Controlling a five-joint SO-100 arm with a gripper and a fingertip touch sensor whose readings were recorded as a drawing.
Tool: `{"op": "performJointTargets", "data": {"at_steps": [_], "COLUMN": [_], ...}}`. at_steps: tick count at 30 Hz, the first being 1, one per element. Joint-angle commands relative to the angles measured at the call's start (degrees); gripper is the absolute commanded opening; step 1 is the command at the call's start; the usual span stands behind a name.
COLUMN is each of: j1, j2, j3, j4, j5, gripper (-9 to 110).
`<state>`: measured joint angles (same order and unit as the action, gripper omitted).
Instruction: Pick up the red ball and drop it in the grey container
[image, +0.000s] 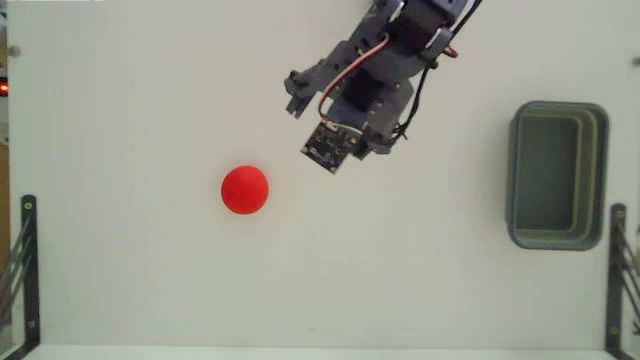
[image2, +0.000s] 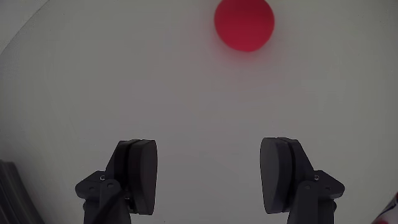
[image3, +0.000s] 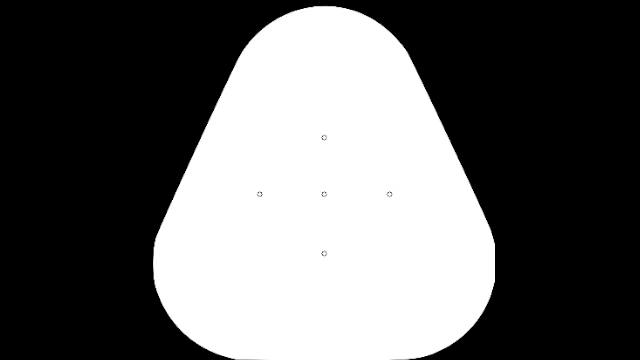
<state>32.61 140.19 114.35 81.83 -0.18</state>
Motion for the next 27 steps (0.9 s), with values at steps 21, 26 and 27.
{"op": "performJointTargets", "data": {"at_steps": [21,26,27], "j1": [1.5,1.7,1.9], "j2": [1.9,1.9,1.9], "j3": [0.2,0.2,0.2], "j4": [0.1,0.1,0.1], "j5": [0.2,0.2,0.2], "gripper": [110,110,110]}}
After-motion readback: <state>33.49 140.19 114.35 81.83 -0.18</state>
